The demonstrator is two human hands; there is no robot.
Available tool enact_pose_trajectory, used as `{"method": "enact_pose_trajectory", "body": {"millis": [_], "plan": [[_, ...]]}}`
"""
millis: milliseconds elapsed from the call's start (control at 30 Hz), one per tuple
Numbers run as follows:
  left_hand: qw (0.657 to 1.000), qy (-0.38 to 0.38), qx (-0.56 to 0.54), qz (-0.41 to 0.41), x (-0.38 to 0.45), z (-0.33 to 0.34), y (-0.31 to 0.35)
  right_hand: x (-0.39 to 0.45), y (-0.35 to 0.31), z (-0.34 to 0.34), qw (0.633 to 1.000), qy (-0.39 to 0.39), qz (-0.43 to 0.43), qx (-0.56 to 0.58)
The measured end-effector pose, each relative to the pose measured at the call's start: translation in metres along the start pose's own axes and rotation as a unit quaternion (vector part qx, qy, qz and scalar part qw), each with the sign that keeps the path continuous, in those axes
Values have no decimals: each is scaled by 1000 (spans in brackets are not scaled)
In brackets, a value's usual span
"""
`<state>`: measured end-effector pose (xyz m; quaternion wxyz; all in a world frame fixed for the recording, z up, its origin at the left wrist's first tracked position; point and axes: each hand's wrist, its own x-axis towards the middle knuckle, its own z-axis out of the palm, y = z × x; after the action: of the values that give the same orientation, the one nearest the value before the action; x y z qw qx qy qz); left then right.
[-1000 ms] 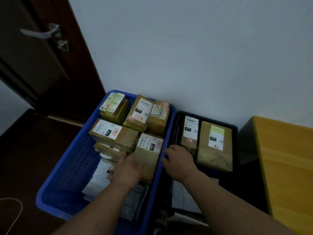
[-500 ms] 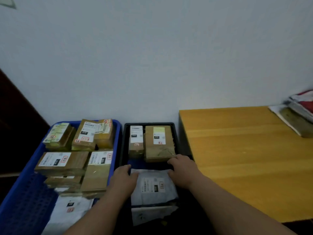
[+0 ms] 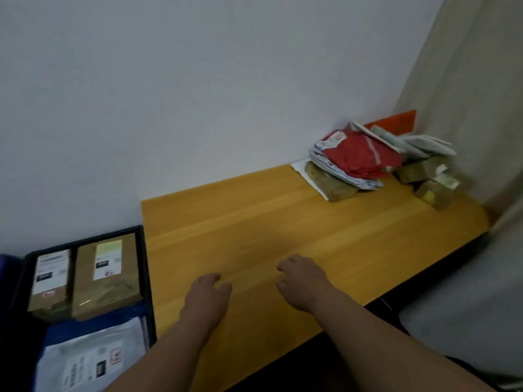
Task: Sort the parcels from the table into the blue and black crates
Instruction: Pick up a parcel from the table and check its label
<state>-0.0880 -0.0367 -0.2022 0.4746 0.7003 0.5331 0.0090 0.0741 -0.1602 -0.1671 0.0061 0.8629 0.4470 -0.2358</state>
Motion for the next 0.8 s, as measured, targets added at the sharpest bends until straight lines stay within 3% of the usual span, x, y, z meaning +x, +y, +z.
{"method": "enact_pose_trajectory", "body": {"millis": [167,500,800], "plan": [[999,17,30,23,26,46,49,17,70,-16,999,4,24,38],[997,-22,36,60,112,131,144,86,174,-55,995,5,75,63],[996,-9,53,65,171,177,233,166,266,-95,982,96,92,137]]}}
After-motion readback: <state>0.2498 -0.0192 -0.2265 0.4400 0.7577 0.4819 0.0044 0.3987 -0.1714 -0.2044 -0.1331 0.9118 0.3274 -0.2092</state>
